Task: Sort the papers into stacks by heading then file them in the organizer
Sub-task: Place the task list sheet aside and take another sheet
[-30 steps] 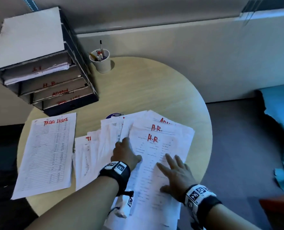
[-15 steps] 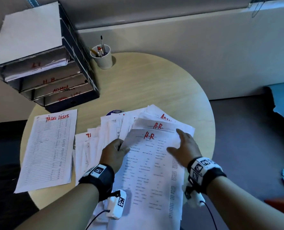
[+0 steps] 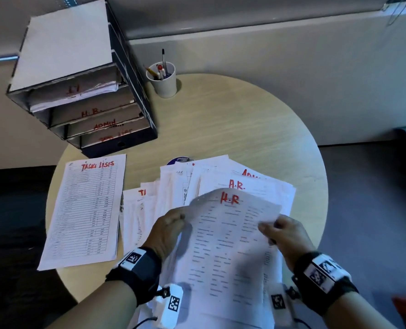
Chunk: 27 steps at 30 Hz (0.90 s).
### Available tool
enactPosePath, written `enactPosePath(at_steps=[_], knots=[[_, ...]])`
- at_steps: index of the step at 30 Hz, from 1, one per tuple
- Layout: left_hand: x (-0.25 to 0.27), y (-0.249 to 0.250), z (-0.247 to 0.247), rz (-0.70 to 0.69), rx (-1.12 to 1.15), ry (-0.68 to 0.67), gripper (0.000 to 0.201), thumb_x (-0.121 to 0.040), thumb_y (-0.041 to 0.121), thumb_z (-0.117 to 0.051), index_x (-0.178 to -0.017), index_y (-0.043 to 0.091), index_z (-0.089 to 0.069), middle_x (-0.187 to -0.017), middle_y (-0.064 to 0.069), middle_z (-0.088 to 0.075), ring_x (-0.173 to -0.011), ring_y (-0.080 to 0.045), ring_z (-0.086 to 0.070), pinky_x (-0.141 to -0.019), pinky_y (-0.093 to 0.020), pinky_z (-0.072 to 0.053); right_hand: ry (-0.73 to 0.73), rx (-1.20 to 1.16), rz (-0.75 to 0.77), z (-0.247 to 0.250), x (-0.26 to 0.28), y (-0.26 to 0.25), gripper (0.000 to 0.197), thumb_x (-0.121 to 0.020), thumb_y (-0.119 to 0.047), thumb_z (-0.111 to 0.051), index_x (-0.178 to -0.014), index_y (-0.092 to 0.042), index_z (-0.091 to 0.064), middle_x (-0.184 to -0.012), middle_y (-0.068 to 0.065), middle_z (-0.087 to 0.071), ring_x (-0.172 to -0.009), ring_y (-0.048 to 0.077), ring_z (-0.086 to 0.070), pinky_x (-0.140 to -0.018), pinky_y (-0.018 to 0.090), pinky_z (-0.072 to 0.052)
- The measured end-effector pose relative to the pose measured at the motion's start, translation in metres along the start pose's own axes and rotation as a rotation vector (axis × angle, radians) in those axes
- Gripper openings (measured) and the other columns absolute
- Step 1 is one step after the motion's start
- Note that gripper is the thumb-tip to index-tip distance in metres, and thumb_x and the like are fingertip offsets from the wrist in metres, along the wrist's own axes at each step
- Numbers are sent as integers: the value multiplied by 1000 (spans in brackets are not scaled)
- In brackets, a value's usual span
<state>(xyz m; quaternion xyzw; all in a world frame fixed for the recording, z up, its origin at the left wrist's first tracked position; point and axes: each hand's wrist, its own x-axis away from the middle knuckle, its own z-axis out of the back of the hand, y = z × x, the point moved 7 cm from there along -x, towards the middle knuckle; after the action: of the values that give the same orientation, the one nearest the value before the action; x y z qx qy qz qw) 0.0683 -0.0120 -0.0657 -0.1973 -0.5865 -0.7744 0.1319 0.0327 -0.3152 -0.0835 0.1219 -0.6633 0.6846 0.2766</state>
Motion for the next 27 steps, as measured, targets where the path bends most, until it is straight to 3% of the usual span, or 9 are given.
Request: enactPosePath(at_steps=[4, 6, 10, 12, 16, 19, 22, 26, 27], knots=[[-9, 17, -2, 18, -61, 58, 24, -82, 23, -49, -91, 20, -71, -97, 4, -71, -94, -18, -62, -83, -28, -48, -8, -35, 22, 44, 17, 20, 7, -83, 6, -67, -81, 3, -74, -83, 17, -75, -74, 22, -65, -64, 25, -53], [-21, 28, -11, 1, -385, 66, 10, -89, 26, -57, -89, 17, -63, -91, 4, -64, -87, -20, -57, -78, -31, -48, -42, -157, -10, 55, 20, 32, 25, -83, 18, -56, -74, -1, -70, -86, 18, -74, -76, 25, -66, -62, 19, -53], [-31, 32, -44, 92, -881, -38, 63, -70, 52, -73, -118, 22, -44, -110, -3, -56, -100, -29, -59, -86, -41, -51, -55, -186, -17, 50, 22, 37, 22, -77, 22, -53, -73, 5, -67, -88, 27, -71, -76, 31, -66, -62, 24, -54], [-31, 32, -48, 150, -841, -8, 68, -72, 45, -76, -124, 25, -37, -120, -2, -59, -106, -32, -62, -92, -46, -51, -36, -91, 19, 46, 21, 35, 17, -77, 18, -61, -80, 5, -71, -88, 30, -70, -78, 29, -65, -64, 25, -53], [-27, 36, -44, 73, -748, 79, 29, -87, 25, -69, -97, 21, -42, -109, -10, -66, -96, -36, -62, -78, -34, -48, -21, -94, -13, 45, 20, 35, 10, -81, 10, -66, -88, 8, -73, -88, 22, -75, -81, 28, -70, -67, 22, -57], [-25, 34, -29, 38, -708, 103, 26, -91, 32, -66, -82, 21, -44, -102, -7, -68, -86, -32, -59, -72, -30, -43, -46, -111, -14, 46, 20, 32, 10, -82, 12, -63, -90, 12, -69, -86, 21, -73, -72, 26, -69, -60, 21, -55], [-21, 32, -15, -9, -704, 66, 21, -97, 36, -59, -85, 20, -54, -101, -1, -69, -90, -28, -61, -74, -27, -42, -49, -168, 0, 46, 23, 26, 7, -81, 15, -63, -88, 15, -64, -74, 20, -67, -59, 18, -62, -51, 18, -48], [-9, 35, -3, -159, -734, 39, 42, -103, 34, -47, -65, 22, -37, -64, 5, -47, -71, -28, -51, -60, -29, -29, -113, -124, 6, 37, 18, 22, 42, -50, -25, -94, -75, 0, -71, -82, 16, -70, -72, 18, -62, -70, 27, -46], [-4, 36, 1, -183, -696, 59, 42, -103, 31, -48, -63, 22, -38, -62, 7, -43, -69, -27, -49, -60, -29, -28, -101, -117, 6, 35, 16, 23, 38, -52, -23, -94, -74, -2, -72, -89, 13, -73, -79, 19, -65, -75, 29, -47]])
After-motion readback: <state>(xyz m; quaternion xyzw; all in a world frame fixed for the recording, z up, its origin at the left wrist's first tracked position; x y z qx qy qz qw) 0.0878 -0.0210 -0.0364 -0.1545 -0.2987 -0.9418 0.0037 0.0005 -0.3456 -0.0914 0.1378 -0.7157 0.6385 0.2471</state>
